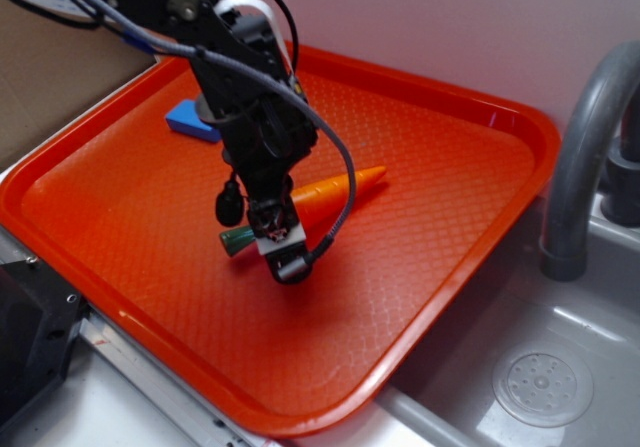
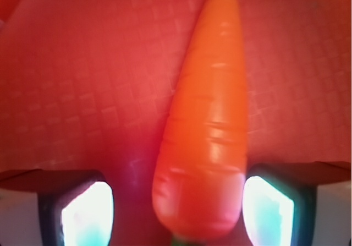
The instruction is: Grab the carrot.
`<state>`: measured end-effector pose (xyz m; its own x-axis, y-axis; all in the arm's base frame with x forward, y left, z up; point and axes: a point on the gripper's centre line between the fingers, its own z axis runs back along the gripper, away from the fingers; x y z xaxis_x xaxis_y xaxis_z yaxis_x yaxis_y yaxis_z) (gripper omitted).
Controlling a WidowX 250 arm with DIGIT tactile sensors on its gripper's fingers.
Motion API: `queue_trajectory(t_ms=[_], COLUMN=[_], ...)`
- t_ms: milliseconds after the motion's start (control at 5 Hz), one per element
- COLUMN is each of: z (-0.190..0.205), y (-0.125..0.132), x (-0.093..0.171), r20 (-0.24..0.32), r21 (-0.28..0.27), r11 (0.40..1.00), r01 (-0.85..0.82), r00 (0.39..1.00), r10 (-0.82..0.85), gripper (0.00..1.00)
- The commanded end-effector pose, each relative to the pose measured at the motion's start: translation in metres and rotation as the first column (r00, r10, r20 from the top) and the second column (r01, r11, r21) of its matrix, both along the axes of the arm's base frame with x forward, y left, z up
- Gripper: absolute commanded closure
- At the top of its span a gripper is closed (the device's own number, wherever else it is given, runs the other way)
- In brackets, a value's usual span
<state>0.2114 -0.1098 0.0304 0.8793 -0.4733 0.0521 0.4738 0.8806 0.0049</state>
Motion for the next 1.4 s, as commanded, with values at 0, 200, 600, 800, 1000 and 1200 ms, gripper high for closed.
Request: queue_trajectory(t_ms=[0, 200, 600, 800, 1000, 1200], z=[0.004, 0.003, 0.023, 0.073, 0.124, 0.174], y=[-0.004, -0.001, 0.008, 0.02, 0.032, 0.052], x=[0.012, 0.012, 0.015, 0.017, 0.012, -0.004], r20=[0.036, 0.038, 0.064, 0.131, 0.176, 0.212], r21=[-0.007, 0.011, 0.036, 0.029, 0.061, 0.054], r11=[1.0, 1.0, 0.999, 0.999, 0.996, 0.977], r01=[-0.004, -0.017, -0.032, -0.039, -0.064, -0.207], r00=[0.999, 0.999, 0.998, 0.991, 0.983, 0.958], r10=[0.004, 0.016, 0.029, 0.035, 0.052, 0.192], gripper=[1.0, 1.0, 1.0, 1.0, 1.0, 1.0])
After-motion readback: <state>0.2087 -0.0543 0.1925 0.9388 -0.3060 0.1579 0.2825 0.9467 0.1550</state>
